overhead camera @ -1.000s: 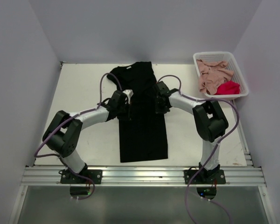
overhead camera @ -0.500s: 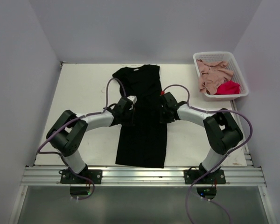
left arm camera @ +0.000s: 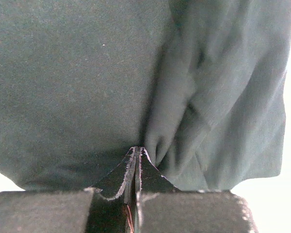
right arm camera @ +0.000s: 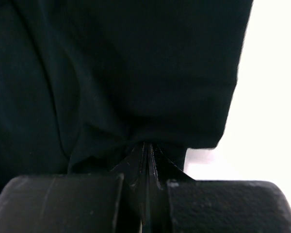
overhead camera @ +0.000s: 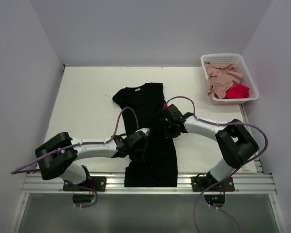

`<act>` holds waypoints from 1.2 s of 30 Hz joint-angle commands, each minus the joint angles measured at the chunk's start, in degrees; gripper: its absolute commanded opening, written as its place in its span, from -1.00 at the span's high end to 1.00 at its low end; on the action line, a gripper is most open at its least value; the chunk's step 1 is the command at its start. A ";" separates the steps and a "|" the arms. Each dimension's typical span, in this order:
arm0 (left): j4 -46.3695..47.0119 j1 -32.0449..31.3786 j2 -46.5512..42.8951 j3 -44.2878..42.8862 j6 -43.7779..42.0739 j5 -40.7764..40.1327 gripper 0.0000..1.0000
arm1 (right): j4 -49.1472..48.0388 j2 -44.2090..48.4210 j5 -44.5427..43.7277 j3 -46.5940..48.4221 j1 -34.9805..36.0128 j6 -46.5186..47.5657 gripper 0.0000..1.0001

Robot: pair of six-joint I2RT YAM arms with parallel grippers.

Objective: Fold and stack the t-shirts
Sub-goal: Rotate the tshirt 90 degrees

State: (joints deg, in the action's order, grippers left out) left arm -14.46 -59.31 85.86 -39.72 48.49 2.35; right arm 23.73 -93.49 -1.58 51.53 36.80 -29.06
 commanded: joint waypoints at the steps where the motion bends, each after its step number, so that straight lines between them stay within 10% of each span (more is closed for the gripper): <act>1: -9.01 -3.53 -1.66 6.40 8.80 1.87 1.00 | 6.33 0.50 0.97 -3.62 2.05 -1.70 1.00; 8: -15.59 -6.78 -11.14 7.92 12.95 -2.08 1.00 | 10.54 5.07 0.27 -3.98 6.61 -3.64 1.00; 15: -27.09 -6.78 -14.67 -10.51 9.00 -24.71 0.99 | 13.89 11.58 -1.66 5.57 6.71 0.13 1.00; 17: -27.64 -6.52 -13.89 -15.53 6.81 -30.01 0.35 | 14.15 10.97 -3.24 10.31 6.62 2.33 0.98; 20: -25.81 -2.68 -12.57 -17.84 1.45 -35.48 -0.19 | 16.08 7.11 -4.65 17.43 6.01 4.71 0.31; 24: -15.55 9.28 -10.72 -15.74 -7.07 -31.71 -0.30 | 17.67 4.72 -6.06 22.30 5.39 5.24 -0.16; 36: 4.96 21.07 2.72 -17.14 -12.90 -27.30 -0.43 | 18.28 19.30 -10.54 16.85 4.86 2.43 -0.29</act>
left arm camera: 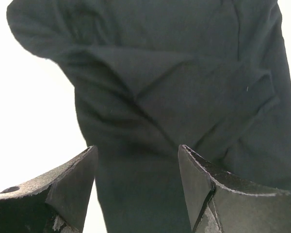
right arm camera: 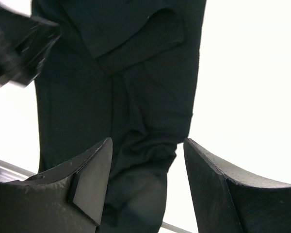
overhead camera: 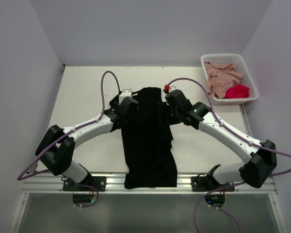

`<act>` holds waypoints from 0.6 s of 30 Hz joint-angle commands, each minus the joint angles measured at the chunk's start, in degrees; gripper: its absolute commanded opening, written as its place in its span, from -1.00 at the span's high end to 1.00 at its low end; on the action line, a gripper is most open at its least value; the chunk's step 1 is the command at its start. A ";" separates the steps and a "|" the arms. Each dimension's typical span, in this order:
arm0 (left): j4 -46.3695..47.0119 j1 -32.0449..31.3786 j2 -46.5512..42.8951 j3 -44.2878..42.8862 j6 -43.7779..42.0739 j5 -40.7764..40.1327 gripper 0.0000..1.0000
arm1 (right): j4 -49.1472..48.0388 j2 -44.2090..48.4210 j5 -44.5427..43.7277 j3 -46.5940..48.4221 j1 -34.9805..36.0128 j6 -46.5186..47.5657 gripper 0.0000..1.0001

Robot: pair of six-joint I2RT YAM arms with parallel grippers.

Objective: Fold and stack the t-shirts
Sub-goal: Rotate the tshirt 90 degrees

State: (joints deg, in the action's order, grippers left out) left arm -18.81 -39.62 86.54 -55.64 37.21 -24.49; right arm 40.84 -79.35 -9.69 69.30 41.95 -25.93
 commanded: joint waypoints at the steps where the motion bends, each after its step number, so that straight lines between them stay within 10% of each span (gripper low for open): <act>1: 9.66 1.82 2.92 -1.49 -1.35 -1.25 -0.42 | 1.78 5.78 -2.61 -1.35 -0.29 -0.70 -0.29; 11: 9.32 8.67 11.71 -8.16 2.96 -6.10 -0.34 | 3.28 8.87 -2.87 -5.22 -0.29 -0.79 -0.21; 18: 14.58 10.61 15.14 -10.28 1.73 -2.15 0.16 | 2.67 8.60 -1.91 -5.23 -0.30 -1.49 -0.09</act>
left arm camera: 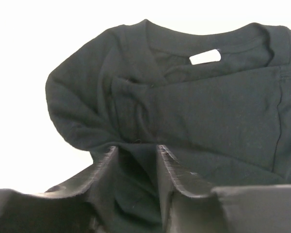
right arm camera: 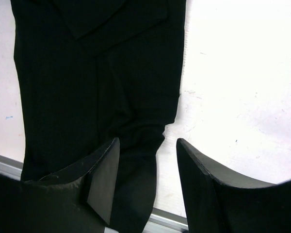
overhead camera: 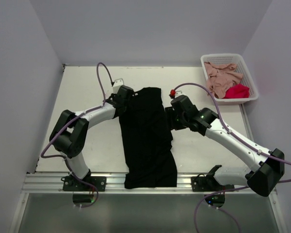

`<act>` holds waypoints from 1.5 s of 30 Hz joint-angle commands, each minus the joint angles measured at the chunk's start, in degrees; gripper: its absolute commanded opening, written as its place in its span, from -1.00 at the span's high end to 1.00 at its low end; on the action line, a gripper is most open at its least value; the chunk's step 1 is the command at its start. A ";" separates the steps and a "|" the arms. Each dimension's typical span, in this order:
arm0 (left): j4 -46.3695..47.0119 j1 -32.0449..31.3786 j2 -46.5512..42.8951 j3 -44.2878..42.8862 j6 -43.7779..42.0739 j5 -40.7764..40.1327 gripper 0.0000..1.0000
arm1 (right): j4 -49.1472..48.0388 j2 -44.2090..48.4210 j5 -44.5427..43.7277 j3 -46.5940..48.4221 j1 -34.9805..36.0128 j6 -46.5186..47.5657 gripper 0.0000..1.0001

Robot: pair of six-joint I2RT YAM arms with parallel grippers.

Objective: Fold and stack the t-shirts
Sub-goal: Rotate the tshirt 90 degrees

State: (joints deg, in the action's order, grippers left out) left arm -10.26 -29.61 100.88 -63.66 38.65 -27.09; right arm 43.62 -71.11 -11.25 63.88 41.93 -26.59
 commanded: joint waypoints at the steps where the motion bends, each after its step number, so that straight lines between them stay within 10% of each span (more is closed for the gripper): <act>1: 6.48 0.86 1.50 -2.35 0.19 0.90 0.24 | -0.11 0.27 -0.18 0.28 -0.36 -0.83 -0.07; 9: 8.59 2.18 4.50 -3.84 1.07 5.90 1.00 | 0.15 1.15 -0.44 -0.59 -0.36 -1.45 0.02; 38: 8.07 5.35 24.18 -29.94 -9.82 22.95 1.00 | -1.52 0.54 0.26 -2.27 -0.27 -1.27 0.07; 45: 1.04 5.35 33.66 -48.01 -15.09 28.83 1.00 | -1.78 -0.08 0.26 -2.71 -0.27 -1.01 0.07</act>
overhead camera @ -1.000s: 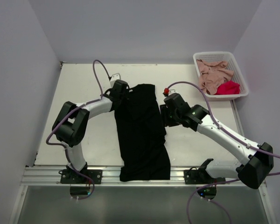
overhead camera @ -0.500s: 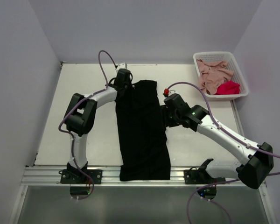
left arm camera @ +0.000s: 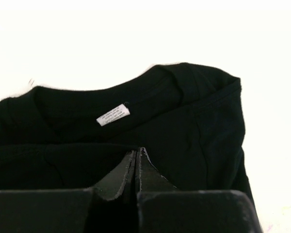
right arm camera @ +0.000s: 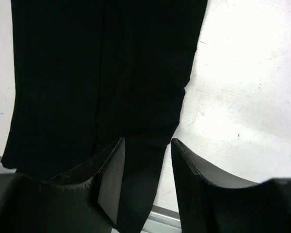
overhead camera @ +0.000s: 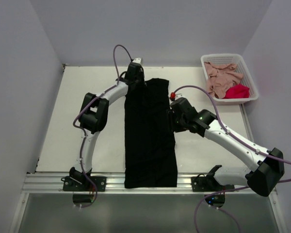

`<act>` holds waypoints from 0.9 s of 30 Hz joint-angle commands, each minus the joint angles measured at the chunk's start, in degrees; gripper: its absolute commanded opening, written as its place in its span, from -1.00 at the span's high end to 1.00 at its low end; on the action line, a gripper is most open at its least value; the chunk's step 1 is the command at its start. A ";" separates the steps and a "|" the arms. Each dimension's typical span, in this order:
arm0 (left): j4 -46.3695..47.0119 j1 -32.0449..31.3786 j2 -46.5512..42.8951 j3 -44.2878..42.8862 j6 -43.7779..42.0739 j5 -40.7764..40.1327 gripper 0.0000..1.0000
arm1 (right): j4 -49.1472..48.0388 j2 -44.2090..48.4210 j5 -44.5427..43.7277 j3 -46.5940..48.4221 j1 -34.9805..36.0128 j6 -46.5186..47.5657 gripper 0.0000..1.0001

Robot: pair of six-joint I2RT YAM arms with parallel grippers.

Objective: Fold and stack the t-shirts
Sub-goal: Rotate the tshirt 90 degrees

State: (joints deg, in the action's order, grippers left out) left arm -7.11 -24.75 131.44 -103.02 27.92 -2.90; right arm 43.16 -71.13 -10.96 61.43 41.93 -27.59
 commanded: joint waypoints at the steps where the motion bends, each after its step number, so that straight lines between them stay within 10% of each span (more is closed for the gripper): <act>1: -3.59 0.50 4.08 -10.51 -5.24 5.35 1.00 | -1.32 -0.06 -0.11 -0.17 -0.36 -0.09 0.07; 27: 2.00 1.46 12.97 -20.99 -14.92 19.68 1.00 | -3.96 -4.45 0.68 0.62 -0.27 -0.79 0.15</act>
State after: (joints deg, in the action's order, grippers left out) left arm -11.55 -23.92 143.74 -121.73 14.83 12.14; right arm 41.34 -74.67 -10.76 61.39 41.93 -27.59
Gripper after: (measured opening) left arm 0.008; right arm 0.432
